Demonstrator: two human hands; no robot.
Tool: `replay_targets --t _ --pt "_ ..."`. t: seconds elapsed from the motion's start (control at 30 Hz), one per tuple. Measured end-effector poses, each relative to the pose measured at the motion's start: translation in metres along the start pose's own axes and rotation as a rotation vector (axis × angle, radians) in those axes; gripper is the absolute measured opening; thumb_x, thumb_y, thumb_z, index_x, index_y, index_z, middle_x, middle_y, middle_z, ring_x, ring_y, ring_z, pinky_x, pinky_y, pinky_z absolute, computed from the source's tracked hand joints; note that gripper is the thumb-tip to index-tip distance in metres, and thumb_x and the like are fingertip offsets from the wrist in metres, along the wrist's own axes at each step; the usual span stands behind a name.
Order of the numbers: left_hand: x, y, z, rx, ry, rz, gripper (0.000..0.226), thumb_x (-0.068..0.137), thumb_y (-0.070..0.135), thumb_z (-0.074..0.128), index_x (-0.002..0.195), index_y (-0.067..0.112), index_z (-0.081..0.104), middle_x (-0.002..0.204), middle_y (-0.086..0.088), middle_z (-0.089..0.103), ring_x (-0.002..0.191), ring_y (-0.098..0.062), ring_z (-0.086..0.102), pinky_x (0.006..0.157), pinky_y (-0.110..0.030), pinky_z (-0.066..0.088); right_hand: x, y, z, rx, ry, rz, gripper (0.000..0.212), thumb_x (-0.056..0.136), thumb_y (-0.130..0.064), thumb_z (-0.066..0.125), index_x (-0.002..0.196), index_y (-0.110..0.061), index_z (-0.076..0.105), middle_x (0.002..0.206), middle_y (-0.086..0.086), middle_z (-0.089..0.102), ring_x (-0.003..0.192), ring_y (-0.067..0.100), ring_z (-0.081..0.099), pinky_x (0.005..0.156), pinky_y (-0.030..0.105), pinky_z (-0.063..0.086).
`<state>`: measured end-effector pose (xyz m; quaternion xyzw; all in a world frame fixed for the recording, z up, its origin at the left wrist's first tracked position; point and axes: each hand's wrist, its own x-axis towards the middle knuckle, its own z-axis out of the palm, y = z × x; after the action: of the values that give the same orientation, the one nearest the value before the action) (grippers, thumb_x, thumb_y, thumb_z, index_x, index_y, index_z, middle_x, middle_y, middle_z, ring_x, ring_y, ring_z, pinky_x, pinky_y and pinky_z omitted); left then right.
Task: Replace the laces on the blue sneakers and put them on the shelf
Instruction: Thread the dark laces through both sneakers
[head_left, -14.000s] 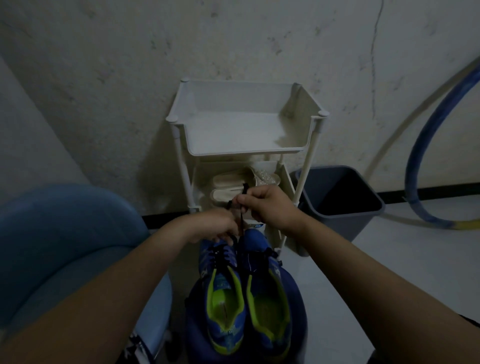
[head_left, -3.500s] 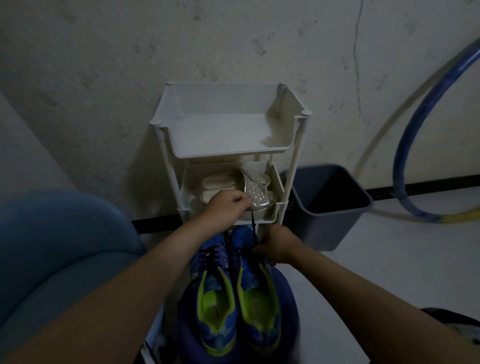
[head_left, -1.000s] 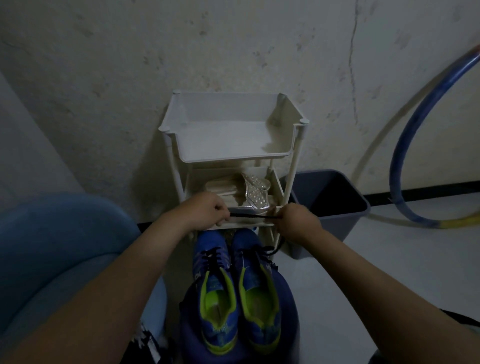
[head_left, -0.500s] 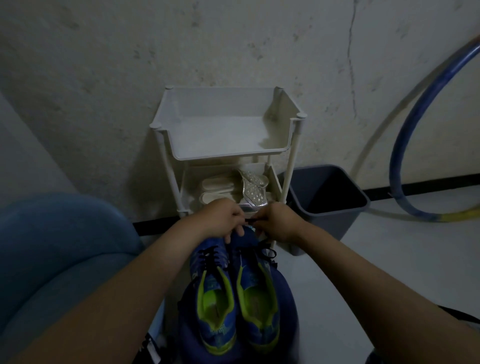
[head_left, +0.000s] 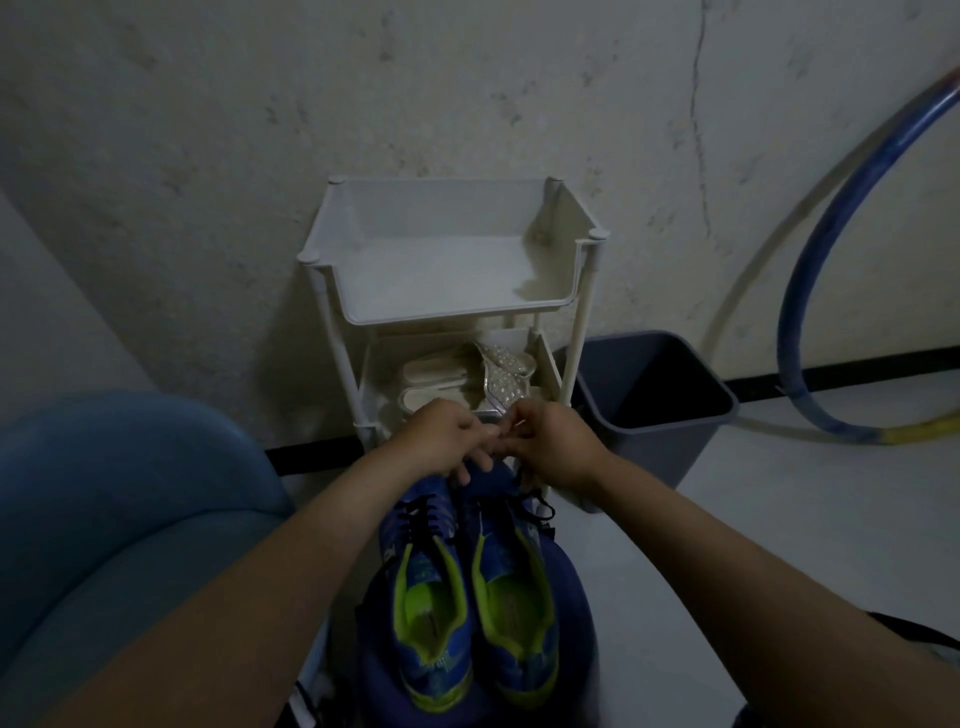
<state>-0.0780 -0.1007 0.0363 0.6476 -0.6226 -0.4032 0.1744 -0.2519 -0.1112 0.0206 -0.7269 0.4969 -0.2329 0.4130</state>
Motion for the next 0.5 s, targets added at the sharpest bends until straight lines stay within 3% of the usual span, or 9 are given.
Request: replay_targets --t 0.07,0.1,0.17,0.2,0.27,0.33,0.43,0.5 --pt "0.002 -0.009 0.004 -0.001 0.005 -0.028 0.030 0.101 0.031 0.049 0.091 0.010 0.067 0.072 0.001 0.072 0.055 -0.016 0.062 0.050 -0.019 0.047 0.001 0.007 0.001 -0.066 0.015 0.069 0.013 0.087 -0.016 0.074 0.086 -0.013 0.062 0.086 0.009 0.072 0.058 0.014 0.069 0.056 0.035 0.060" --pt "0.003 -0.014 0.007 0.028 0.000 -0.045 0.028 0.099 0.030 0.052 0.089 0.010 0.069 0.073 0.001 0.071 0.062 -0.017 0.063 0.060 -0.023 0.052 0.002 0.011 0.003 -0.153 0.009 0.093 0.012 0.086 -0.017 0.075 0.083 -0.016 0.063 0.085 0.006 0.071 0.065 0.017 0.070 0.063 0.037 0.061" --pt "0.004 -0.024 0.015 0.195 -0.056 -0.081 0.023 0.090 0.035 0.064 0.082 0.016 0.074 0.078 0.002 0.072 0.077 -0.016 0.066 0.078 -0.032 0.054 0.002 0.020 0.010 -0.331 -0.021 0.101 0.015 0.084 -0.020 0.076 0.077 -0.023 0.062 0.086 -0.001 0.068 0.077 0.015 0.068 0.073 0.032 0.059" --pt "0.003 -0.027 0.020 0.302 -0.098 -0.115 0.024 0.084 0.041 0.069 0.081 0.018 0.074 0.082 0.002 0.072 0.082 -0.016 0.066 0.080 -0.033 0.055 0.001 0.023 0.015 -0.380 -0.037 0.091 0.014 0.083 -0.023 0.076 0.077 -0.025 0.064 0.086 -0.004 0.067 0.080 0.013 0.066 0.075 0.030 0.057" --pt "0.000 -0.031 0.032 0.460 -0.145 -0.183 0.039 0.072 0.055 0.073 0.081 0.017 0.070 0.084 0.002 0.069 0.082 -0.015 0.064 0.070 -0.032 0.053 0.001 0.027 0.023 -0.445 -0.077 0.072 0.006 0.083 -0.028 0.076 0.084 -0.022 0.073 0.089 -0.001 0.070 0.085 0.013 0.065 0.079 0.031 0.056" --pt "-0.001 -0.035 0.041 0.549 -0.109 -0.209 0.045 0.064 0.058 0.075 0.081 0.018 0.065 0.080 0.003 0.064 0.080 -0.016 0.063 0.062 -0.029 0.047 0.002 0.028 0.030 -0.499 -0.119 0.075 0.012 0.084 -0.027 0.074 0.092 -0.018 0.076 0.094 0.002 0.072 0.089 0.016 0.066 0.081 0.033 0.056" --pt "0.000 -0.036 0.047 0.525 -0.041 -0.244 0.034 0.066 0.042 0.080 0.081 0.015 0.064 0.077 0.001 0.063 0.078 -0.018 0.066 0.060 -0.028 0.046 0.002 0.027 0.036 -0.559 -0.152 0.065 0.014 0.088 -0.028 0.068 0.099 -0.022 0.075 0.104 0.002 0.070 0.096 0.017 0.065 0.087 0.036 0.056" --pt "0.001 -0.035 0.049 0.460 -0.021 -0.291 0.025 0.071 0.030 0.077 0.075 0.011 0.061 0.070 -0.002 0.063 0.065 -0.017 0.065 0.057 -0.026 0.050 0.001 0.026 0.039 -0.600 -0.177 0.048 0.017 0.091 -0.030 0.064 0.105 -0.025 0.073 0.110 0.001 0.068 0.100 0.018 0.064 0.089 0.038 0.055"
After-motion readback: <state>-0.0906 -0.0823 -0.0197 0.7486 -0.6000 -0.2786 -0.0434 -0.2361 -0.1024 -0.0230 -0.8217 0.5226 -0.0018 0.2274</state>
